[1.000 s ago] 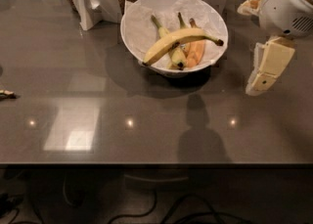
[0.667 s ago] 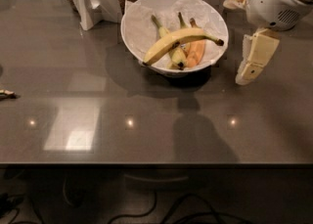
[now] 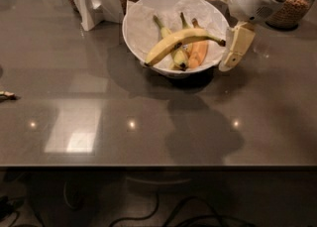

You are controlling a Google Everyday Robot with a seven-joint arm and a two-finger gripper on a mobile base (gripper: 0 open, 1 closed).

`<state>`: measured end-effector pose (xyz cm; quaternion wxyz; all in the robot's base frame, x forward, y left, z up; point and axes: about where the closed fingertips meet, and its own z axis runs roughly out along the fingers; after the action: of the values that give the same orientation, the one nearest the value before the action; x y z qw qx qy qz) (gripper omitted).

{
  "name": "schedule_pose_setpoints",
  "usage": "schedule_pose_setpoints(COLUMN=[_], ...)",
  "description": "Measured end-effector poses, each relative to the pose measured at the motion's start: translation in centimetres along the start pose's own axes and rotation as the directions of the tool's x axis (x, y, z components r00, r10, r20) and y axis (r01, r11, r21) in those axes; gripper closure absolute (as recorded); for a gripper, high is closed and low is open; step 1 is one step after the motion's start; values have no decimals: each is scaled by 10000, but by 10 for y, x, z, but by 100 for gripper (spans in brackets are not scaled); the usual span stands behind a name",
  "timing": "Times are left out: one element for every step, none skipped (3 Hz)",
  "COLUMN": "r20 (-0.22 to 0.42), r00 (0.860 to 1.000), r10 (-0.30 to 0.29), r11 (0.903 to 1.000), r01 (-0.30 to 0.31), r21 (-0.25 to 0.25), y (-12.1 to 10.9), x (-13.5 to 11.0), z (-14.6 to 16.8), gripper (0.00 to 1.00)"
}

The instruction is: Pick banana from white bowl

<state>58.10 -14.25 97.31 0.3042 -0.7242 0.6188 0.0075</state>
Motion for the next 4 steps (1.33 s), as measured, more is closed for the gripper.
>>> schedule_pose_setpoints(r20=[525, 526, 616, 796], r00=[9975, 9975, 9949, 9921], r10=[-475, -479, -795, -968], r11=[9988, 9988, 9960, 9940], r01=[468, 472, 767, 923], r21=[157, 160, 453, 594], y=[-28, -28, -44, -59], x=[-7, -7, -13, -17], z=[21, 21, 29, 36], gripper=[0, 0, 0, 19])
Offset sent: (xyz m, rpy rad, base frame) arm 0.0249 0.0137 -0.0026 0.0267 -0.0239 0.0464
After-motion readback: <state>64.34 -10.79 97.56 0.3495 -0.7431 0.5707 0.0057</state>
